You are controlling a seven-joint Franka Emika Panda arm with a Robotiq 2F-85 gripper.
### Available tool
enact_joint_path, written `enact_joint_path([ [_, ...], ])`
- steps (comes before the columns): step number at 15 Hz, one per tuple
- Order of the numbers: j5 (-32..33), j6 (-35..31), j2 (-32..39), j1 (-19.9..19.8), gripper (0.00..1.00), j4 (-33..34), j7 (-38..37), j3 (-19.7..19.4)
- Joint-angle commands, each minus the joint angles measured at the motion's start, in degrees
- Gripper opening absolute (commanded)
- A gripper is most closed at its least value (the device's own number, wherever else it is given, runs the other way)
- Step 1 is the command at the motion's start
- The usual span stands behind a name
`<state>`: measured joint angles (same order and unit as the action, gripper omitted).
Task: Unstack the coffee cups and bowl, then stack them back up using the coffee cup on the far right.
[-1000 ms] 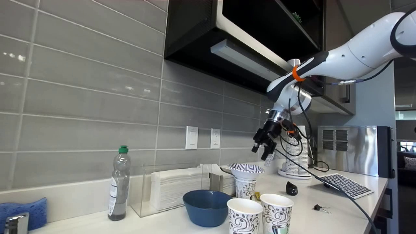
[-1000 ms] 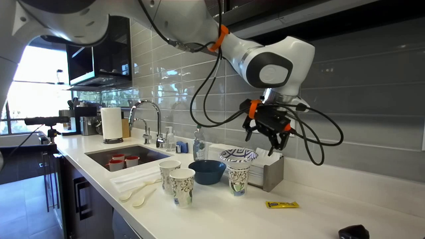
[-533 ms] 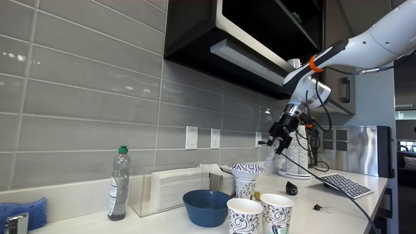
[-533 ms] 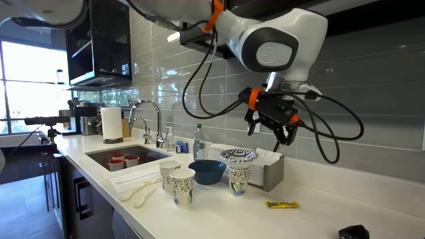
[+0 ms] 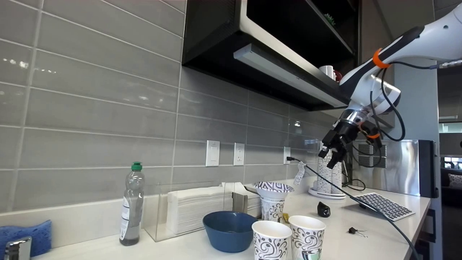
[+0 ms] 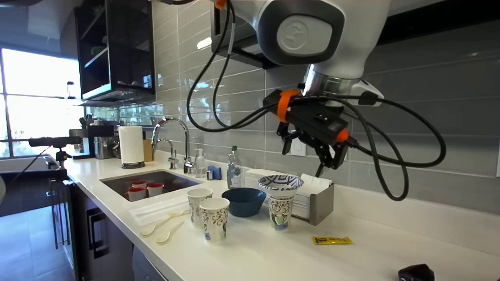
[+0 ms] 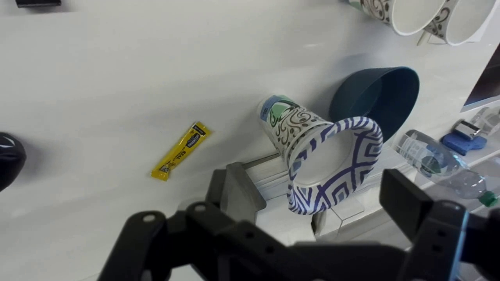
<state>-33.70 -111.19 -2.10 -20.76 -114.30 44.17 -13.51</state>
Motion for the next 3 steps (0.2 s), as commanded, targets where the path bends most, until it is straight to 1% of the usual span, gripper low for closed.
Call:
enact_joint_path([
  [1,0.07,0.18,-1.29,1.7,1.0,-1.42,0.7,-2.35],
  [3,0.05,0.26,-3.28,1.78,1.0,-3.77,1.64,-3.35],
])
